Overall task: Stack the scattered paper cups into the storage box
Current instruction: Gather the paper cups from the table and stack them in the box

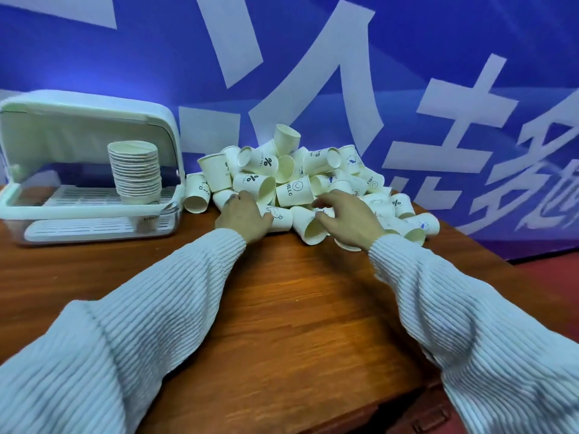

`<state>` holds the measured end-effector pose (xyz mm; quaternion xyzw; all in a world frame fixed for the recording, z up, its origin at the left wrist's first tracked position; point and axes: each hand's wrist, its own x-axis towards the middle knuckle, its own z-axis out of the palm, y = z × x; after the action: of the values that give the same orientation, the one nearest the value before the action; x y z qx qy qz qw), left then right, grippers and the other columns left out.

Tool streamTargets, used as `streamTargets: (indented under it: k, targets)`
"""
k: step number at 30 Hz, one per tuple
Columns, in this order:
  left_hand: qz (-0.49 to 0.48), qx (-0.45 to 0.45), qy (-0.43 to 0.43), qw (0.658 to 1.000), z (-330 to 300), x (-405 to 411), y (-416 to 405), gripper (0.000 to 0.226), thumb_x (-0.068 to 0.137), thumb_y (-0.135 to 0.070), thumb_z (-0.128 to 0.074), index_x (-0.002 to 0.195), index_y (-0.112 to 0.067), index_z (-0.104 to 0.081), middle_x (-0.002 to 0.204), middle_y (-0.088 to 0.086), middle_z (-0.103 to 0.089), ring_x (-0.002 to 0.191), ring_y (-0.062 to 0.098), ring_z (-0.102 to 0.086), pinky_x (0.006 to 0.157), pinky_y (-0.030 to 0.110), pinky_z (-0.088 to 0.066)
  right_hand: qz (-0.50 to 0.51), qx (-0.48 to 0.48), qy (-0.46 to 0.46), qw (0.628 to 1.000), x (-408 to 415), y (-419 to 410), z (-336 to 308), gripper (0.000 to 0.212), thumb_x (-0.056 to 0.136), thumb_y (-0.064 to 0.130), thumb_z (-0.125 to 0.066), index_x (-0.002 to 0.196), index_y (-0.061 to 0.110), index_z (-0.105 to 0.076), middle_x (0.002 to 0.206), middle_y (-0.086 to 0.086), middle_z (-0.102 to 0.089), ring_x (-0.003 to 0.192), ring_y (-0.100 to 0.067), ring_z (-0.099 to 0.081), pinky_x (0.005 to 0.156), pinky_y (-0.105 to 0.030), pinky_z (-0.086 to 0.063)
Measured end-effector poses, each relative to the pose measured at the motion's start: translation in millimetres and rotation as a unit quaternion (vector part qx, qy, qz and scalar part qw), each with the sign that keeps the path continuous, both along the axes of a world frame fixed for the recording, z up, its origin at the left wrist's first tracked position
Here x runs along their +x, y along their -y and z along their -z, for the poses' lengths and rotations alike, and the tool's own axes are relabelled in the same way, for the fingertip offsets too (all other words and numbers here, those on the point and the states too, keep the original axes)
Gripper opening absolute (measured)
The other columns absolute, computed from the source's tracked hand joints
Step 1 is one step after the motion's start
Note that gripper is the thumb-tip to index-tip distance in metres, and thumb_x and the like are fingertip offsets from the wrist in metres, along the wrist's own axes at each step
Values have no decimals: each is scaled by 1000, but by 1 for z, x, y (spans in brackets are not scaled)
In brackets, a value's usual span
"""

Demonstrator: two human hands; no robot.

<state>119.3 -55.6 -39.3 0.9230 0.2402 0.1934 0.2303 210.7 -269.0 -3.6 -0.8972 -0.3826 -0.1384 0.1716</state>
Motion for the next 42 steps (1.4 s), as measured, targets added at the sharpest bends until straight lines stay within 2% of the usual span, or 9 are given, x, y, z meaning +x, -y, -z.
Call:
streamTargets:
  k: [3, 9, 14, 20, 25, 28, 32, 37, 42]
  targets:
    - [41, -29, 8, 999, -1, -2, -6, 14, 89, -23, -58, 92, -11, -63, 113, 16, -64, 107, 34, -57, 82, 34, -43, -36, -23, -18, 999, -9, -22, 2, 47, 90, 35, -63, 136, 25, -63, 135, 1, -64, 127, -21, -57, 104, -44, -47]
    - [84, -40, 66, 993, -17, -30, -7, 18, 88, -23, -60, 81, -9, -67, 84, 10, -69, 89, 31, -61, 75, 35, -47, -89, -64, -86, 990, -24, -64, 7, 116, 73, 58, -79, 164, 29, -13, 157, -9, -46, 144, -27, -43, 113, -48, -40]
    - [58, 27, 126, 990, -43, -61, -15, 24, 90, -33, -52, 81, -14, -63, 85, 8, -66, 86, 34, -61, 72, 39, -48, -118, 22, -89, 989, -41, -79, 1, 99, 82, 58, -75, 162, 30, -23, 143, -1, -57, 130, -21, -56, 105, -35, -44]
    - [-90, 33, 337, 937, -98, -115, -72, 18, 92, -30, -46, 81, -16, -51, 90, 7, -56, 87, 34, -54, 72, 39, -38, -112, 83, -61, 988, -57, -107, -32, 83, 81, 43, -76, 154, 35, -38, 132, -5, -54, 123, -24, -55, 101, -38, -46]
    - [-159, 63, 412, 895, -127, -158, -130, 22, 96, -28, -42, 97, -11, -54, 104, 13, -62, 97, 32, -56, 82, 39, -39, -159, 249, -107, 949, -93, -170, -73, 90, 81, 36, -68, 160, 23, -30, 155, -3, -45, 139, -18, -44, 111, -33, -39]
    - [-167, 60, 423, 889, -127, -176, -150, 23, 100, -26, -43, 106, -9, -56, 105, 9, -64, 95, 26, -56, 81, 38, -41, -184, 279, -133, 933, -113, -211, -91, 82, 85, 28, -71, 159, 20, -34, 152, -3, -47, 138, -19, -44, 106, -28, -39]
    - [-160, 54, 421, 891, -119, -189, -162, 20, 103, -26, -44, 109, -10, -55, 102, 2, -64, 91, 21, -58, 77, 34, -43, -205, 238, -136, 939, -127, -252, -98, 81, 88, 35, -77, 156, 17, -37, 149, -6, -52, 136, -24, -47, 111, -35, -39]
    - [-148, 65, 411, 897, -109, -195, -175, 17, 105, -22, -45, 110, -9, -54, 103, 6, -66, 90, 21, -60, 72, 31, -43, -195, 40, -124, 972, -124, -275, -98, 68, 93, 40, -72, 149, 13, -44, 144, -11, -55, 121, -26, -55, 95, -32, -41]
    - [-130, 84, 403, 902, -109, -188, -184, 17, 105, -22, -46, 110, -9, -55, 102, 8, -69, 87, 24, -62, 71, 35, -46, -191, -67, -114, 973, -114, -292, -81, 88, 89, 57, -70, 158, 16, -34, 162, -12, -30, 142, -29, -44, 115, -41, -38]
